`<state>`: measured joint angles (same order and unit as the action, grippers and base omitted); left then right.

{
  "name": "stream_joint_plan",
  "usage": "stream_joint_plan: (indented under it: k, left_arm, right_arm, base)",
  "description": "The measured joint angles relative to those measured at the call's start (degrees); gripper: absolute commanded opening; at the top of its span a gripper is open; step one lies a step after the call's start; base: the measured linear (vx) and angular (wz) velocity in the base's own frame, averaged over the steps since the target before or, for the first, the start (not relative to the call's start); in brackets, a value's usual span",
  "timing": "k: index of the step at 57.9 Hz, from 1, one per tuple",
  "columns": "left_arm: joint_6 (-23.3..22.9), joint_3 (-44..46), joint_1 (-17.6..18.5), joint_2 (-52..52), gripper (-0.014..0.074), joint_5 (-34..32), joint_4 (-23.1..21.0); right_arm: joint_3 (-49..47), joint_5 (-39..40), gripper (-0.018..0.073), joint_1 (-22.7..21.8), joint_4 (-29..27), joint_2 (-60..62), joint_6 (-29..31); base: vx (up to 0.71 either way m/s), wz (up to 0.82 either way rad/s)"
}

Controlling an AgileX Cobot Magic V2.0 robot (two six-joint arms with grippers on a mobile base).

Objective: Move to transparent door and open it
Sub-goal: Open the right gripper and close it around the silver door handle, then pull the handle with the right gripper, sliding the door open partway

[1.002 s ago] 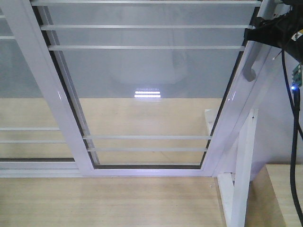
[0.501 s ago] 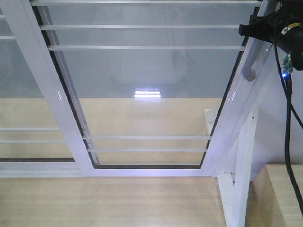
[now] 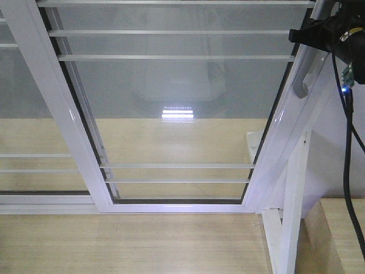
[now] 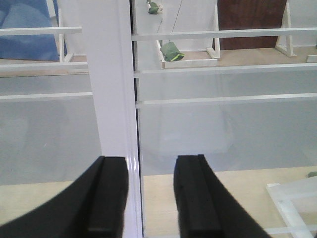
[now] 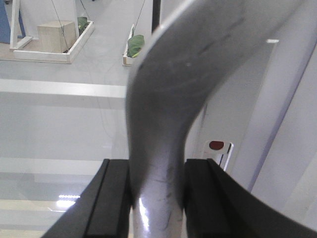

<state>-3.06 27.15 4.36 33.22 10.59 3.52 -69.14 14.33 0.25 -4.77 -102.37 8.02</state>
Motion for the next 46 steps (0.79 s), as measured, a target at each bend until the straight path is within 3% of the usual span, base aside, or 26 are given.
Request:
stream_joint_plan:
  k: [26, 46]
  left_arm:
    - [0.0, 0.0, 0.0, 0.0, 0.0381, 0.0, 0.0]
    - [0.0, 0.0, 0.0, 0.0, 0.0381, 0.0, 0.0]
  right_arm:
    - [-0.06, -0.17, 0.0355, 2.07, 0.05, 0.0, -0.05]
    - [-0.06, -0.04, 0.0355, 6.42, -0.04, 0.0, -0.64]
  base:
    - [0.0, 0.0]
    - [0.0, 0.0]
